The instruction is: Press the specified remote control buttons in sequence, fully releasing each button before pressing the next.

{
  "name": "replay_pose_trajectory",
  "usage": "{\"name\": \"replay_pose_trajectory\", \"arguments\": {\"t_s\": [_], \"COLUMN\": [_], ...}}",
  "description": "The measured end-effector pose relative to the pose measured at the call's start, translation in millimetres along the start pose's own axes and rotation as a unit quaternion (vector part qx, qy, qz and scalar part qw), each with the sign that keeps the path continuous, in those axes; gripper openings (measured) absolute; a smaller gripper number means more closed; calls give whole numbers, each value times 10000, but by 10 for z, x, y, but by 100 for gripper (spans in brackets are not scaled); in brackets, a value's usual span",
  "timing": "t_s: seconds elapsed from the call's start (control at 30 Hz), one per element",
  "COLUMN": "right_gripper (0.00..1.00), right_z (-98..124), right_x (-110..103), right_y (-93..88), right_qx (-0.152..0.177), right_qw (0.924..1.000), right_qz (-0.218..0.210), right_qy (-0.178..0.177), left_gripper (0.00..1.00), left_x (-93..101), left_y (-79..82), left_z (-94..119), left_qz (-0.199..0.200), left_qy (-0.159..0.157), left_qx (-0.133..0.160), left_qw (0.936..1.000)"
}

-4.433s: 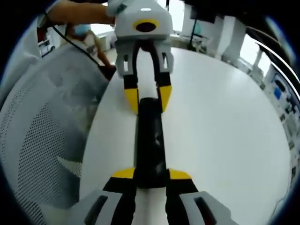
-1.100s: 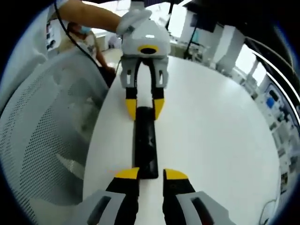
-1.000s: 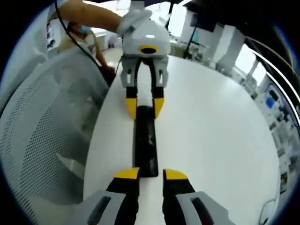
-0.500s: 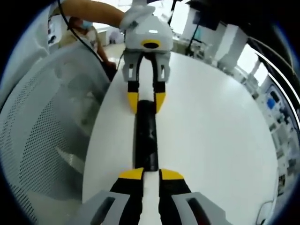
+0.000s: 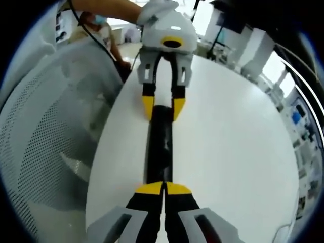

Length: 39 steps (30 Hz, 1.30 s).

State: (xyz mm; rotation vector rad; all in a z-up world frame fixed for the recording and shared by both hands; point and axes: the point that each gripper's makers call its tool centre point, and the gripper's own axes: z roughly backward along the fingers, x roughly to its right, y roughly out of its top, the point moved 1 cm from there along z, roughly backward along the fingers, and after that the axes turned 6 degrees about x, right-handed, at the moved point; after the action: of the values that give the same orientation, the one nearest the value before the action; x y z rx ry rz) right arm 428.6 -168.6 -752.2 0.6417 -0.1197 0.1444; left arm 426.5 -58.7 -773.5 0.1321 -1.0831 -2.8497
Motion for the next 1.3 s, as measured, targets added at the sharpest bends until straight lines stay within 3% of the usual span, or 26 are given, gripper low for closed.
{"name": "replay_pose_trajectory", "arguments": {"t_s": [1.3], "right_gripper": [0], "right_z": [-121], "right_x": [-41], "right_y": [-37], "right_qx": [-422], "right_qw": [9985], "right_qz": [9], "right_qy": [340], "left_gripper": [23], "left_x": [4], "left_y": [12], "left_z": [-8], "left_qz": [76], "left_qy": [-49], "left_qx": [55], "left_qw": [9999]}}
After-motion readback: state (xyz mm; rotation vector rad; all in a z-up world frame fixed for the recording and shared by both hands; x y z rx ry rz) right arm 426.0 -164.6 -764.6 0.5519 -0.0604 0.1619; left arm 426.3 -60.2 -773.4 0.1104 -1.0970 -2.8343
